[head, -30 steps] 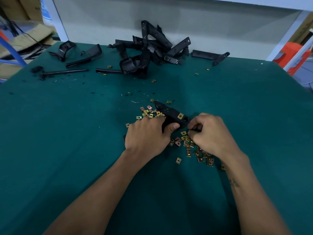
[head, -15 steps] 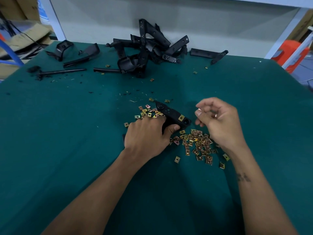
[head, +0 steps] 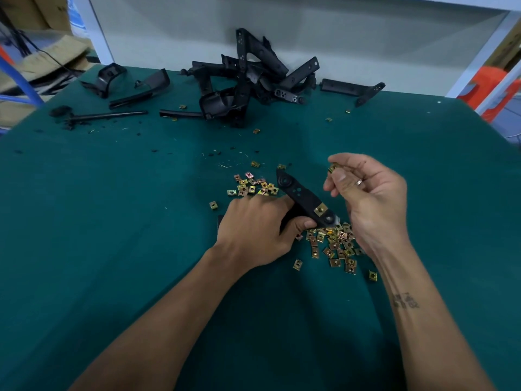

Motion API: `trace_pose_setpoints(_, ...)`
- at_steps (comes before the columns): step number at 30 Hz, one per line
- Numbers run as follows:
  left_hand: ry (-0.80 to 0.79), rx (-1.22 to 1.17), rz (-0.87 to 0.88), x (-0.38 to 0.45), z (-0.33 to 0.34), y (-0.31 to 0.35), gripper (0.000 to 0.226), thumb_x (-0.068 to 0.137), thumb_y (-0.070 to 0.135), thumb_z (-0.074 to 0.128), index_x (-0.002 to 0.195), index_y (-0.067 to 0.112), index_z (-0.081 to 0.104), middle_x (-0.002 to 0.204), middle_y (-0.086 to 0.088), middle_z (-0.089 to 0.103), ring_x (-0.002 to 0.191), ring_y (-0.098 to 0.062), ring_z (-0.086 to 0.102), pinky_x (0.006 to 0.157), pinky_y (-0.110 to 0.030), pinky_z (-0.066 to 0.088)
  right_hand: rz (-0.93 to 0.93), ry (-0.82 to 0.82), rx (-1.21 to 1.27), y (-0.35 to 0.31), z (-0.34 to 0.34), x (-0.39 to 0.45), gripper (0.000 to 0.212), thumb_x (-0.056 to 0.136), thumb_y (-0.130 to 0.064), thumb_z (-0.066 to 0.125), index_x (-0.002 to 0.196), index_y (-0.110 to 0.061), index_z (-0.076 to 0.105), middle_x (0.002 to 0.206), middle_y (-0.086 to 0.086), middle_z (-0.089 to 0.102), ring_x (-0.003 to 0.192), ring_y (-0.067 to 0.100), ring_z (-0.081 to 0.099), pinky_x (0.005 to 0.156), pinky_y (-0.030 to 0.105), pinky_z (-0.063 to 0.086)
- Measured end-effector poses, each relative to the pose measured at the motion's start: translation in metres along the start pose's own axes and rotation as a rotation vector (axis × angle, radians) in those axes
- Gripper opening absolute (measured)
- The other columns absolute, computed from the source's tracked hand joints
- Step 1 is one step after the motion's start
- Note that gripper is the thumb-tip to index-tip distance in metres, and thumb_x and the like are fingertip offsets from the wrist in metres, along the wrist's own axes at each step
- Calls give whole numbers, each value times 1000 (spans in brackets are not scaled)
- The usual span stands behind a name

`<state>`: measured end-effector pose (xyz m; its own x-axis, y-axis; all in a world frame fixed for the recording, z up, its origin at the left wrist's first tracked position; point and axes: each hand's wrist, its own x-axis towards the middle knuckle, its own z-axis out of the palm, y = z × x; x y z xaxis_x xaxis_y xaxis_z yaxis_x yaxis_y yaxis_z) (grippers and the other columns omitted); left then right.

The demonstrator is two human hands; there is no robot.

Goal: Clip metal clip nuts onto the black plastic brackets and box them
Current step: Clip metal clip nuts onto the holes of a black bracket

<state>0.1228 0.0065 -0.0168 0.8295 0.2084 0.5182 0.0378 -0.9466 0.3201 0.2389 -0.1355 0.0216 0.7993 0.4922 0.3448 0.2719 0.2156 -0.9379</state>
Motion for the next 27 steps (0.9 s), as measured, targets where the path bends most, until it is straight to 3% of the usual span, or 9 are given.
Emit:
trace_pose_setpoints(3, -55, -5, 71, 0, 1, 2, 61, 95, 71, 31, 99, 25, 72, 58, 2, 59, 51, -31, 58, 51, -28, 25, 37, -16, 18, -2, 2, -2, 8, 97, -12, 67, 94, -16, 72, 66, -2, 67, 61, 13, 59, 59, 19, 47)
trace_pose_setpoints(6, -84, 21, 100, 0, 1, 4, 63, 95, 70, 31, 103, 24, 73, 57, 1, 56, 50, -30, 57, 49, -27, 26, 72, -41, -13, -3, 2, -4, 12, 90, -27, 71, 80, -21, 74, 65, 3, 67, 61, 24, 56, 54, 23, 45)
trace_pose_setpoints(11, -98, 51, 95, 1, 0, 3, 66, 94, 72, 26, 106, 25, 71, 61, -1, 60, 54, -33, 60, 52, -29, 27, 143, -92, -32, -5, 2, -5, 4, 79, -19, 79, 80, -16, 77, 72, 0, 73, 65, 14, 66, 60, 24, 55)
trace_pose_setpoints(14, -69, 62, 85, 0, -1, 3, 60, 95, 70, 31, 103, 25, 71, 59, 1, 60, 53, -33, 60, 52, -28, 27, 160, -109, -59, -4, 1, -4, 11, 83, -9, 79, 89, -15, 72, 75, -1, 75, 68, 13, 66, 65, 25, 57)
trace_pose_setpoints(18, -69, 87, 71, 1, 1, 2, 60, 94, 72, 29, 105, 28, 69, 64, 1, 65, 58, -34, 63, 53, -29, 28, 129, -124, -150, -3, 1, -3, 21, 85, 4, 78, 82, -16, 73, 74, -3, 74, 68, 12, 66, 68, 28, 57)
trace_pose_setpoints(23, -84, 86, 60, 0, 4, 1, 64, 92, 75, 24, 111, 29, 66, 69, -2, 67, 62, -36, 64, 53, -31, 33, 96, -83, -127, -4, 3, -6, 16, 81, -4, 79, 80, -20, 79, 74, 7, 73, 69, 16, 63, 68, 28, 56)
trace_pose_setpoints(27, -82, 107, 39, 0, 6, -1, 68, 91, 77, 20, 111, 31, 66, 70, -2, 67, 65, -36, 65, 55, -32, 33, 122, -49, -84, -3, 12, -8, 12, 79, -8, 79, 80, -20, 78, 75, 0, 73, 69, 10, 64, 66, 21, 54)
